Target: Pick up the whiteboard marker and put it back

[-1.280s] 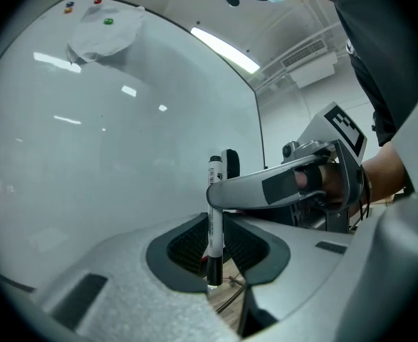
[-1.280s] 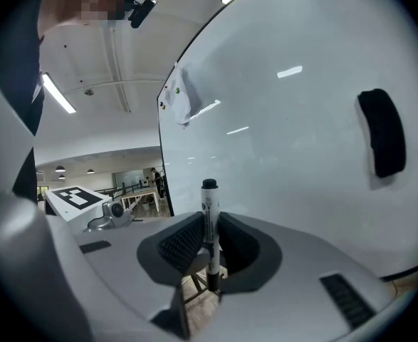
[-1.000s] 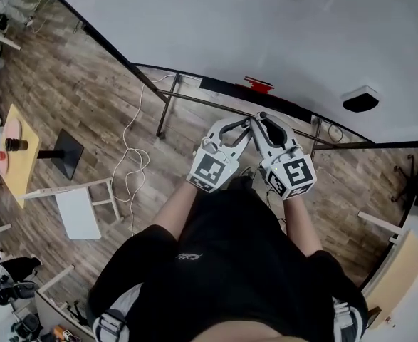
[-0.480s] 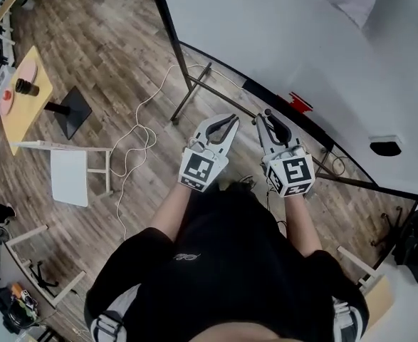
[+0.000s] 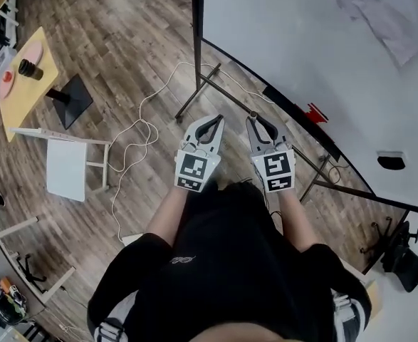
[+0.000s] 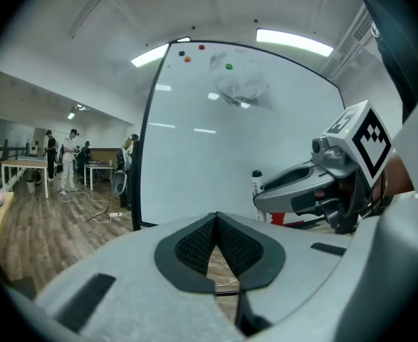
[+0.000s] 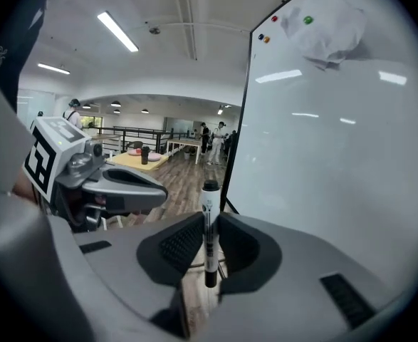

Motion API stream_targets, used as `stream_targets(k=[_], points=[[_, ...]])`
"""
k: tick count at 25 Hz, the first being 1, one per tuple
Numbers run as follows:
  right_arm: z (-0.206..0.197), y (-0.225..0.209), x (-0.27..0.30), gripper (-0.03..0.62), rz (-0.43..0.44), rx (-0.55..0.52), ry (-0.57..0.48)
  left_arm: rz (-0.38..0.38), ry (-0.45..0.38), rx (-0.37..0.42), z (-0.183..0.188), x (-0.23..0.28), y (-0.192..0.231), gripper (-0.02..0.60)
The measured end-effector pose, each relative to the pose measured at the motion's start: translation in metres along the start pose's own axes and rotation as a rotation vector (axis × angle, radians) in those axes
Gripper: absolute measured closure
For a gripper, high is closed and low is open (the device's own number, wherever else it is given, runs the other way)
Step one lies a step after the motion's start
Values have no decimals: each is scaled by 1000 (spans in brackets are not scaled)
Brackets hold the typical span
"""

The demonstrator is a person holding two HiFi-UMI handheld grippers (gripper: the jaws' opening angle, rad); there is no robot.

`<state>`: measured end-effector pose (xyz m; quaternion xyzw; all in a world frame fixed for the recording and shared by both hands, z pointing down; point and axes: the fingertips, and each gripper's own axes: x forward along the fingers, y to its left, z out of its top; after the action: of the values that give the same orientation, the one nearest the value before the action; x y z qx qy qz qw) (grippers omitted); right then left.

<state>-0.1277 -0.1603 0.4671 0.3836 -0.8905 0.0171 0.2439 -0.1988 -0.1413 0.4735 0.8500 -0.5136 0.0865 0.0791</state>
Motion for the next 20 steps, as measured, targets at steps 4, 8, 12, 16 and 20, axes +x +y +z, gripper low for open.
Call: stream_targets(k=[4,8,12,16,20], points=[[-12,-7,6,536,-50,-50,100,-21,23,-26,-7,7,9,574],[-20,-26,11,536,-70,-40,137,-47,44,-46,-15,28,7,574],[-42,-59,17,536,-123,-89,212,-67,80,-63,-30,61,1,574],[-58,-88,30,536,-131,-100,262,-65,120,-80,-35,87,0,574],[-71,-110,45,536,-101,-128,287,-62,159,-73,-37,120,-1,574]])
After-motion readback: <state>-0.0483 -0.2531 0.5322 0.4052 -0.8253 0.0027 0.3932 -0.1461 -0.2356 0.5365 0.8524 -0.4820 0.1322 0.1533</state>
